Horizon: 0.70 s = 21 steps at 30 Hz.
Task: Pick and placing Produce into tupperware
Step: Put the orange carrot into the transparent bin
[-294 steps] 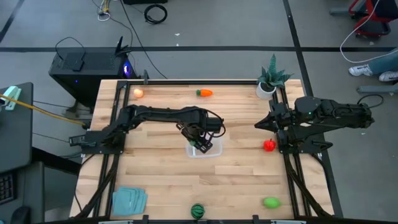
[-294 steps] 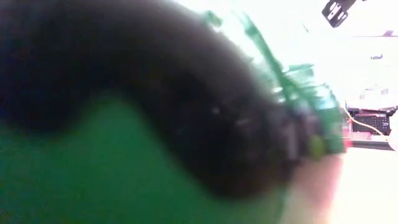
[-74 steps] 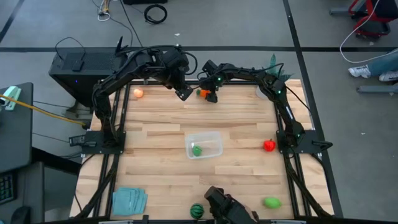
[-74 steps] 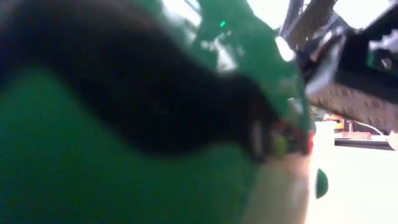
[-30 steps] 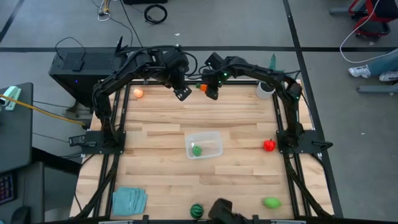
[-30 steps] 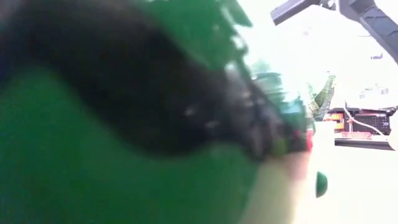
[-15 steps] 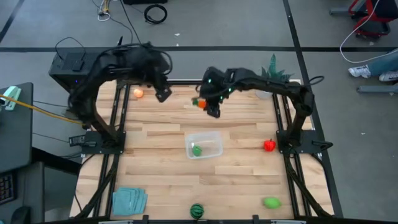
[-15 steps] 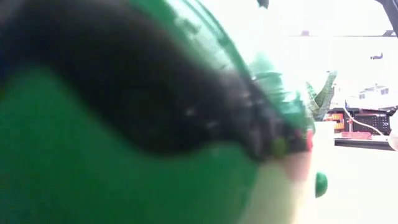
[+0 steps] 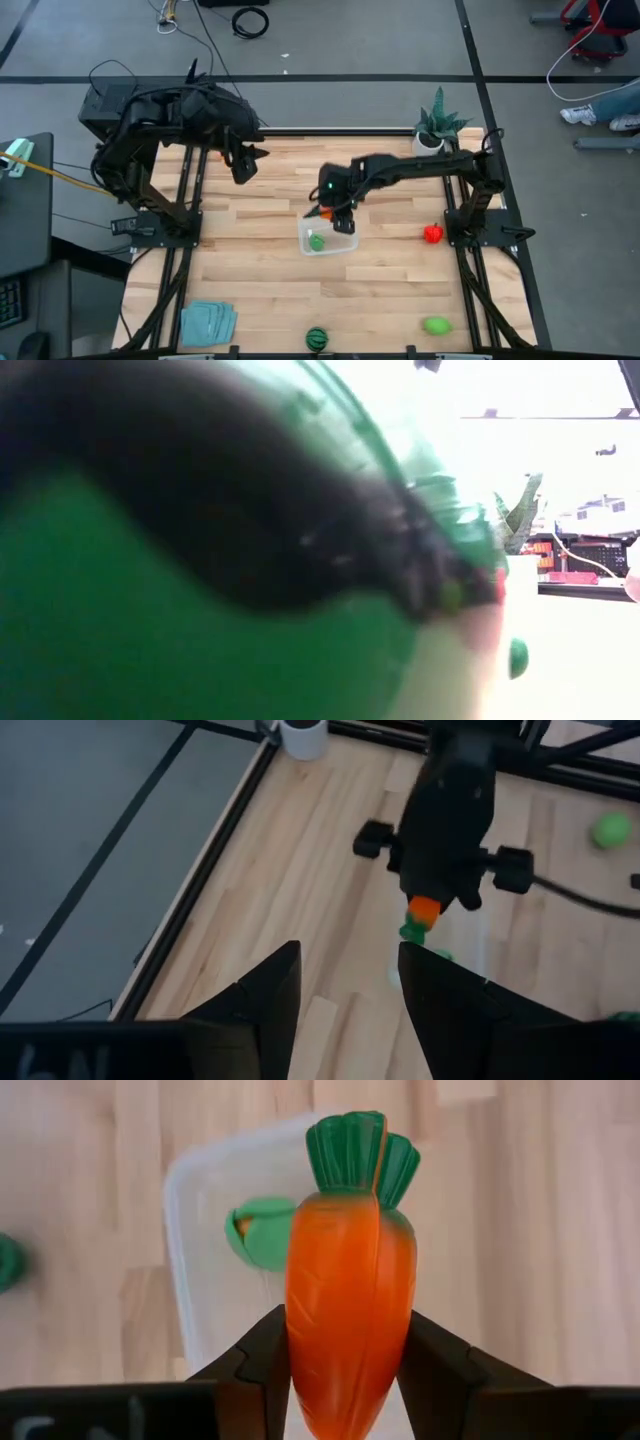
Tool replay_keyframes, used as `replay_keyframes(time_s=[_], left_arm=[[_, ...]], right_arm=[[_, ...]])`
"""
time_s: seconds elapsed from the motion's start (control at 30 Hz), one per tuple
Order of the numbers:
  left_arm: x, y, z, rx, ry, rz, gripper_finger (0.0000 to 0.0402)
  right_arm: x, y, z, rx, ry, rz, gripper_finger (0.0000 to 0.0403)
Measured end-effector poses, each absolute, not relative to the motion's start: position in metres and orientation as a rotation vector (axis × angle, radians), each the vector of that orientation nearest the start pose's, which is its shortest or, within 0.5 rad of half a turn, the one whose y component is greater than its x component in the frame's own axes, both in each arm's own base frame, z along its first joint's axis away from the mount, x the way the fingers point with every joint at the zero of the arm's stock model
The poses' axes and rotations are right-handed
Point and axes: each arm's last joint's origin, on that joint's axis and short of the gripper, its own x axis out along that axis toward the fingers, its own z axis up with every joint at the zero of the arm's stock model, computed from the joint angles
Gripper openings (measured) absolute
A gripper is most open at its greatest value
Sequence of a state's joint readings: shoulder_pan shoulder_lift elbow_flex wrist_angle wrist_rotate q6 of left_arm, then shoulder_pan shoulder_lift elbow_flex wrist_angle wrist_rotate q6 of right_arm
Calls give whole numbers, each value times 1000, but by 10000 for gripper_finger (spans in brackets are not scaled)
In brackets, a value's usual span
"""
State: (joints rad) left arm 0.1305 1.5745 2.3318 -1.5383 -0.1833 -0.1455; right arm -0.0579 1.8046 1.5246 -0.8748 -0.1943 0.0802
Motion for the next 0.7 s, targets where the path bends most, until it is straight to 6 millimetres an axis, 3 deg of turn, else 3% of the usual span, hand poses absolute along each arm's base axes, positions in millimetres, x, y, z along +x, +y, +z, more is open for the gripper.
replay_keyframes(time_s=[0.17, 0.7], left_arm=[[226, 26, 512, -108, 756, 319, 180], [228, 8, 511, -136, 751, 268, 177]], right_arm=[[373, -2, 233, 203, 1106, 110, 148], [372, -7, 207, 156, 1042, 59, 148]])
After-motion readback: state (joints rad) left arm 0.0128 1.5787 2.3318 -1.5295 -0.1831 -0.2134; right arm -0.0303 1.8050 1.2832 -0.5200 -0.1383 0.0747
